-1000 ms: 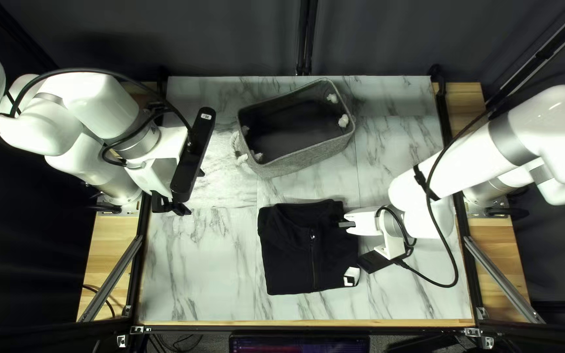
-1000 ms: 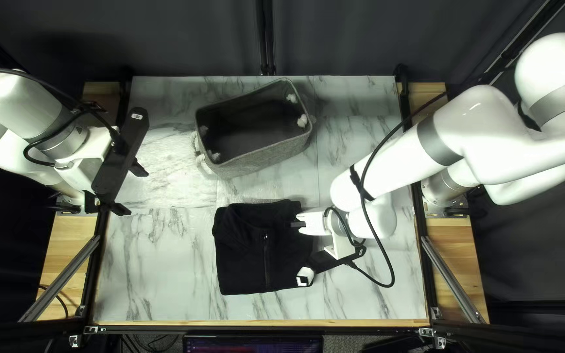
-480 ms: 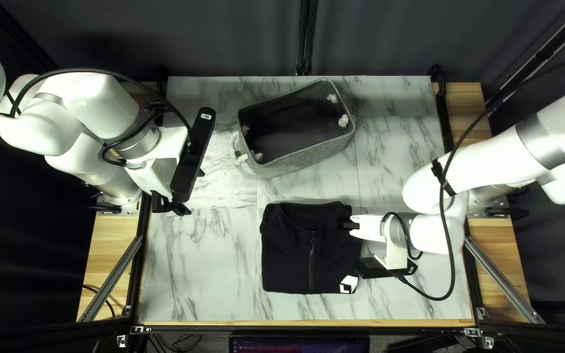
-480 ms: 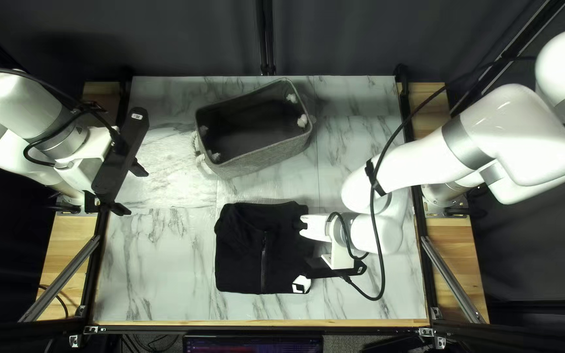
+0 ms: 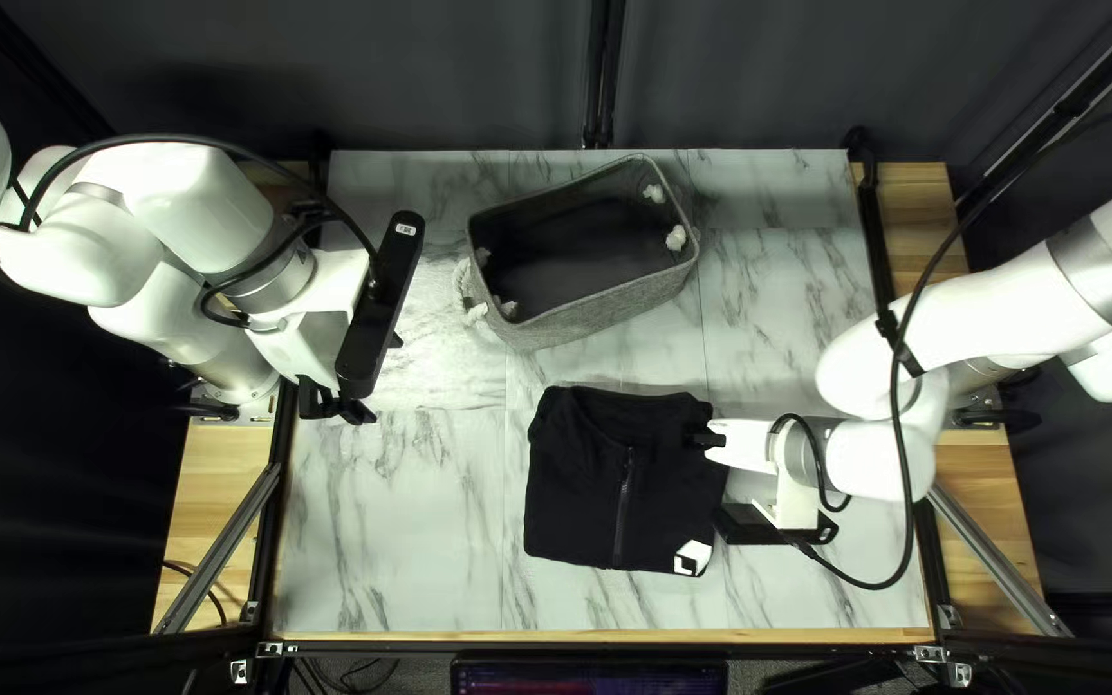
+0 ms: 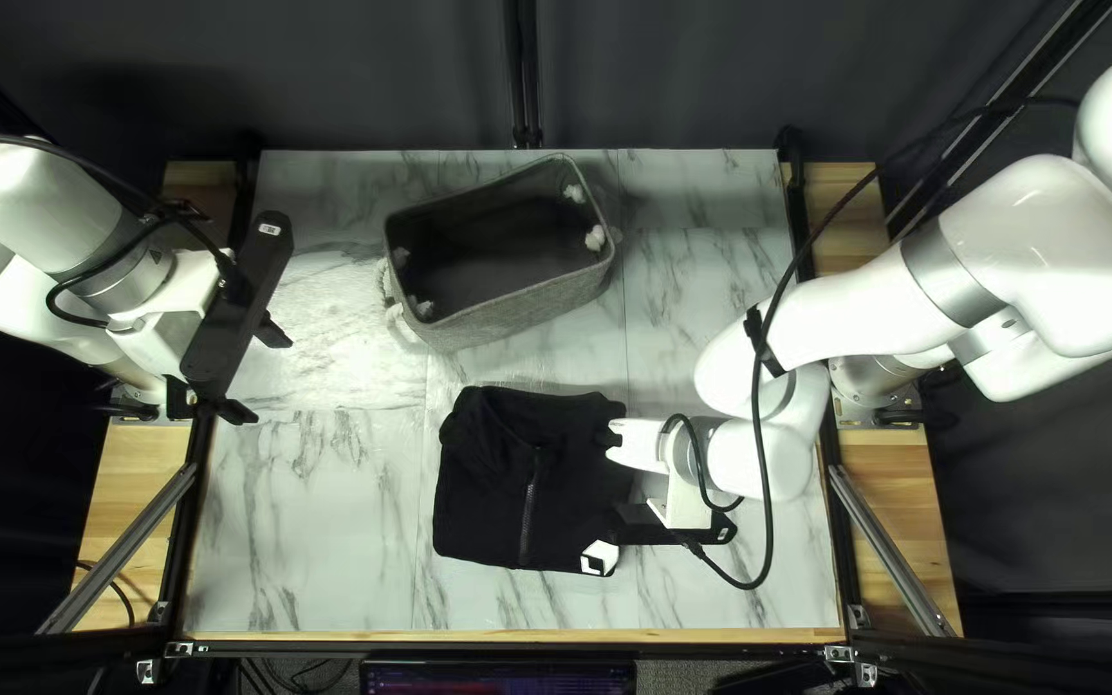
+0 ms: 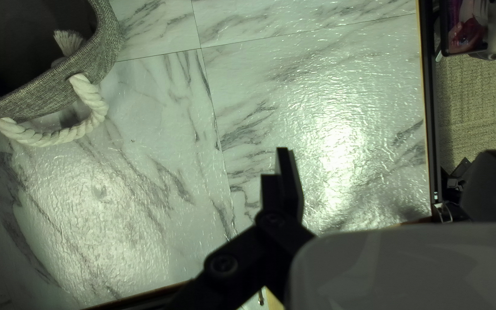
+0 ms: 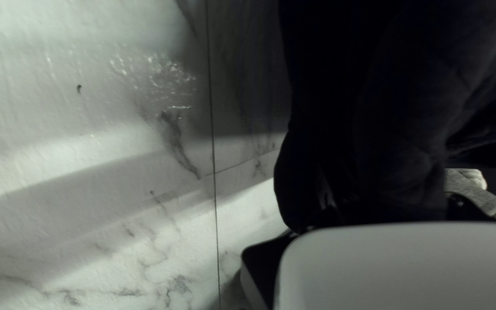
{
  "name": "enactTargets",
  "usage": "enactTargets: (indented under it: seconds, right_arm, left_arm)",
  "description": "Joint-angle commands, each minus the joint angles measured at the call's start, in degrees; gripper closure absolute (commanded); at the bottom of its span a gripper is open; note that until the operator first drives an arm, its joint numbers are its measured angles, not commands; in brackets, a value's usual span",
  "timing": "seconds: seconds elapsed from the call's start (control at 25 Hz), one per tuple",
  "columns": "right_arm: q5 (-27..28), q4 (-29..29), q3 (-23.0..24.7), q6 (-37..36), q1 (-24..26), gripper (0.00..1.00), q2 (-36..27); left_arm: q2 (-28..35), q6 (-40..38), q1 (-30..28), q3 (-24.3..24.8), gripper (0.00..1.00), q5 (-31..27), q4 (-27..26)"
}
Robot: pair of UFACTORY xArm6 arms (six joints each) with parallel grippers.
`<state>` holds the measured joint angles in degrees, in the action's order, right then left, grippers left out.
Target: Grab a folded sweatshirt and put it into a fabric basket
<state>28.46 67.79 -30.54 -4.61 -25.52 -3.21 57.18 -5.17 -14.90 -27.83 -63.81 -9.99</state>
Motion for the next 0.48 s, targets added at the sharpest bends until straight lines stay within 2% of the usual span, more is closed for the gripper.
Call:
enactTargets:
  seconds: [0.04, 0.48]
  right_arm:
    - [-0.89, 0.46, -0.3, 0.42, 0.31, 0.0, 0.84]
    - [-0.67, 2.38, 2.66, 0.74, 0.53, 0.0, -1.51]
  left_arm:
    - [0.0, 0.0, 0.0, 0.0, 0.0, 0.0, 0.0]
    - [0.0, 0.0, 0.0, 0.0, 0.0, 0.0, 0.0]
